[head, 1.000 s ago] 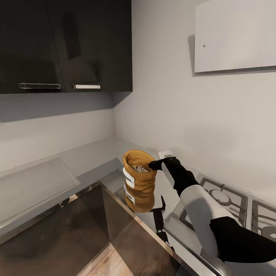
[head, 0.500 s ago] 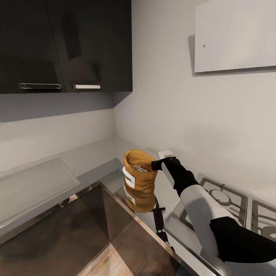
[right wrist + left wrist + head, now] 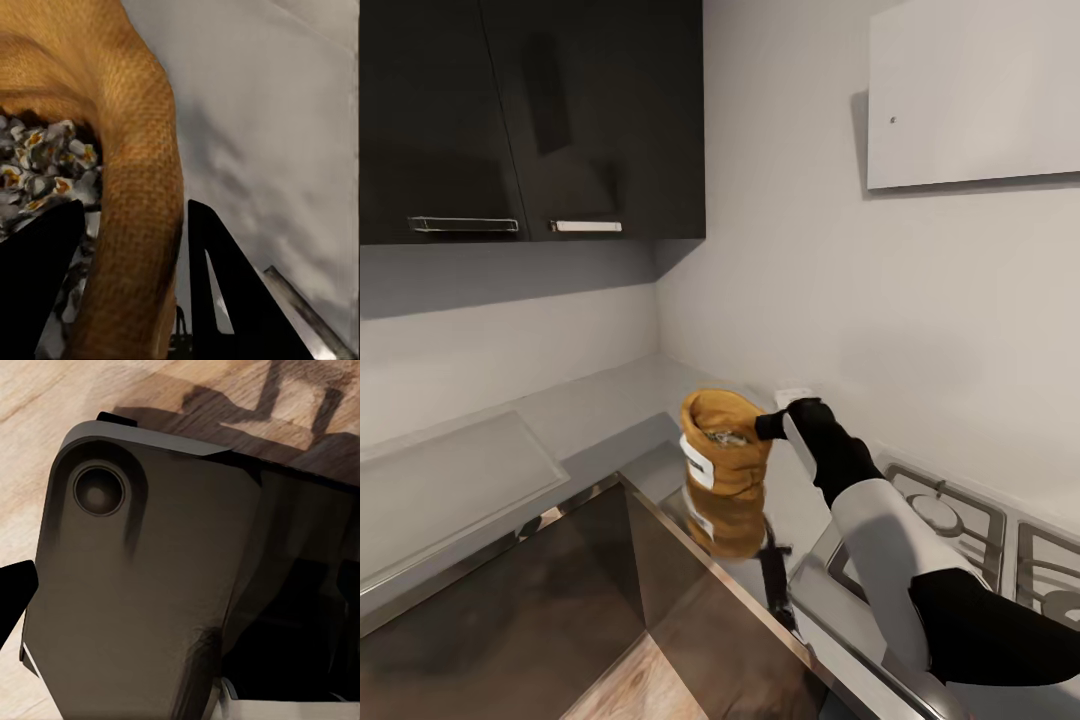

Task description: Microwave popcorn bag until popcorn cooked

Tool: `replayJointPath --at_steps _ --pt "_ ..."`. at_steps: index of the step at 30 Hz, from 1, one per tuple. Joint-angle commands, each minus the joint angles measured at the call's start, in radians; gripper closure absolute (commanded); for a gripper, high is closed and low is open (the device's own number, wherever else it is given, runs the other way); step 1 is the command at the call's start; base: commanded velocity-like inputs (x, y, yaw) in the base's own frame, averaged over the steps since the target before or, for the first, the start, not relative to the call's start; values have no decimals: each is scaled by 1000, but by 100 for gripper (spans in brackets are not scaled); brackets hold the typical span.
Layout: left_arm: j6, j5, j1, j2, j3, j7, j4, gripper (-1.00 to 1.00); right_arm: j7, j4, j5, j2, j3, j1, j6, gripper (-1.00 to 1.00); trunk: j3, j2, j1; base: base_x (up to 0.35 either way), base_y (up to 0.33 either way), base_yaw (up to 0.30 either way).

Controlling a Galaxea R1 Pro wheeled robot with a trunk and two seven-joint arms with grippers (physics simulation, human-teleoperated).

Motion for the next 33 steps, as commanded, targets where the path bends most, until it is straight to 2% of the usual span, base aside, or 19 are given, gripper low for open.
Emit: replayJointPath --at_steps 1,3,6,12,15,23,27,33 --pt "-3 6 0 0 1 -2 0 -100 -5 -44 -3 0 2 0 38 100 -1 -1 0 0 0 0" --pt "-2 6 0 0 1 -2 0 -100 -6 -119 -5 0 1 0 101 100 -1 -1 0 0 0 0" --pt "-3 6 0 0 1 -2 0 -100 -6 -165 -7 0 -1 -1 145 100 -1 -1 0 0 0 0" --pt "-3 6 0 0 1 -1 0 -100 -7 -176 -7 0 -2 -1 177 100 -1 -1 0 0 0 0" --pt "-2 7 0 0 1 -1 0 -100 -14 -183 -6 0 -1 -1 245 100 -1 -1 0 0 0 0" --pt "-2 7 0 -2 1 3 0 -100 -35 -214 -4 0 0 -1 258 100 -1 -1 0 -7 0 0" --pt "-3 7 0 -2 1 5 0 -100 -37 -224 -4 0 0 -1 276 100 -1 -1 0 -260 0 0" --pt "-3 7 0 -2 1 5 0 -100 -38 -294 -3 -1 -1 -1 276 100 -1 -1 0 -342 0 0"
